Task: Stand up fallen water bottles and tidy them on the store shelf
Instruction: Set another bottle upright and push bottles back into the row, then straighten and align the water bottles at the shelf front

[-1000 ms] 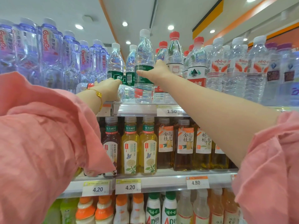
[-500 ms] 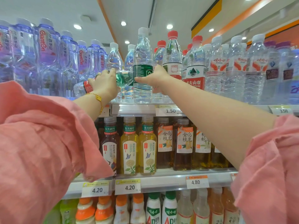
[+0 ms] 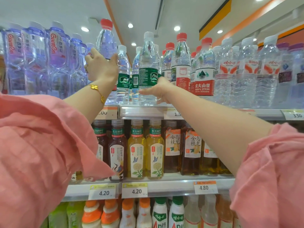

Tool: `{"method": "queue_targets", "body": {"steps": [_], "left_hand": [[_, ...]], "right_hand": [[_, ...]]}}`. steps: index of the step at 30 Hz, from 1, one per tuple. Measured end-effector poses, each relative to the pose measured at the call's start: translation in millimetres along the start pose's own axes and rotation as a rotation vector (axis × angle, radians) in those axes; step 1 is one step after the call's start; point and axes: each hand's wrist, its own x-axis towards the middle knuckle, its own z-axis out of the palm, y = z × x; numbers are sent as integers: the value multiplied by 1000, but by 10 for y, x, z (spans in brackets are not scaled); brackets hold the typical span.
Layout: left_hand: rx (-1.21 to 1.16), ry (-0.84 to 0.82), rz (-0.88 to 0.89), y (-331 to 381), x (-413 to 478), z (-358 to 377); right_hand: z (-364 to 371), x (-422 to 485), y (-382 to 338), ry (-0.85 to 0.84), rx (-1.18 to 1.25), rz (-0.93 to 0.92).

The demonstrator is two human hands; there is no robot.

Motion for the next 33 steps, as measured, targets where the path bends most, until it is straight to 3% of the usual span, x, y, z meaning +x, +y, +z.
{"method": "queue_targets", "body": {"steps": [9,18,21,28,33], "left_hand": [[-128,98,47,287,-20,-88],[-337,19,100,823,-217,-36],[-368,-19,107,932,-299,39],[-374,-107,69,969,-475,282],[-432,-153,45,884,-603,464]], "right_hand": [[217,86,-1,97,-256,-70],[139,3,16,68,-393,-132],[38,-27,-3,158,-368,-153],[-461,-145,-9,541,-300,-237],[-625,-134,191,659,-292,-196]]}}
